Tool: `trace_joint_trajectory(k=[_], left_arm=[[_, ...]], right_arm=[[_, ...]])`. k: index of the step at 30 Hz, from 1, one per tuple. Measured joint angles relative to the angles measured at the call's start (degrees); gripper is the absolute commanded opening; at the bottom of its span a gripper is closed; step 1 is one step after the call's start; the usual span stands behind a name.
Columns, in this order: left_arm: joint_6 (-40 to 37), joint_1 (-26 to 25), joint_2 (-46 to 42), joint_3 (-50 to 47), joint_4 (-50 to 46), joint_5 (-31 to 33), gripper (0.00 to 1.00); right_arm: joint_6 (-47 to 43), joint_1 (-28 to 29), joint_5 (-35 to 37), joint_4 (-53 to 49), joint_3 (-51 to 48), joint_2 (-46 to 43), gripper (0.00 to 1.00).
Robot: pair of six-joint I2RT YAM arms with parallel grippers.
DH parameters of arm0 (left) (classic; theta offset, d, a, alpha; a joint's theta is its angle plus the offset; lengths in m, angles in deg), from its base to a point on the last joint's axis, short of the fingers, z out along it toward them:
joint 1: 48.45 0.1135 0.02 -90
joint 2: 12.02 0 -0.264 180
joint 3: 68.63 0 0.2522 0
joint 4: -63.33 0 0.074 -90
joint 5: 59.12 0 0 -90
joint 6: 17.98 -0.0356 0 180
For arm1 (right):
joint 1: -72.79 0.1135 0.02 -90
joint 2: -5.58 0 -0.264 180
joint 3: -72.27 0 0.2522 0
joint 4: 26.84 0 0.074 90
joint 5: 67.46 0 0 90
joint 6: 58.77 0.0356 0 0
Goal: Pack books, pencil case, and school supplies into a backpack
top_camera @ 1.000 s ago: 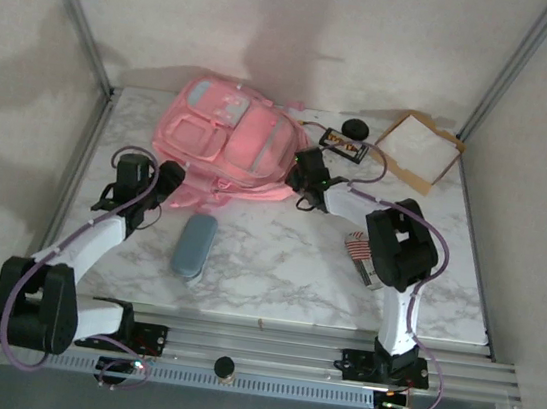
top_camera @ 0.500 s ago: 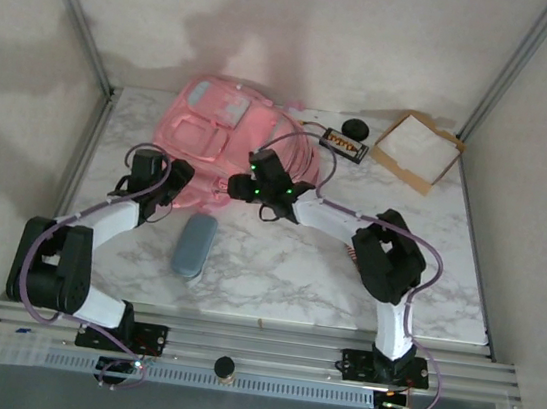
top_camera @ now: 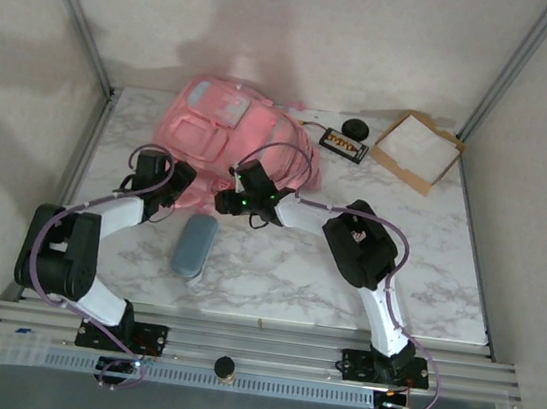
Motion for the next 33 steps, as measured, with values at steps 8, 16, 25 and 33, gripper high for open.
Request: trace_joint_trajectory(k=[8, 16, 25, 33], left_arm=[[0.17, 0.00, 2.29, 0.48, 0.63, 0.00, 0.66], [0.37, 0.00, 6.08, 2.97, 1.18, -0.46, 0.61], [0.42, 0.02, 7.72, 2.99, 2.71, -0.61, 0.57], [0.42, 0.11, 8.09, 3.02, 3.61, -0.61, 0.57]], right_arm=[[1.03, 0.52, 0.61, 1.01, 4.70, 3.67, 0.44], [1.84, 1.03, 2.64, 0.35, 7.04, 5.62, 0.43], [0.22, 2.23, 5.81, -2.10, 12.87, 10.05, 0.34], [-2.14, 2.40, 9.42, -4.15, 16.83, 12.33, 0.14]])
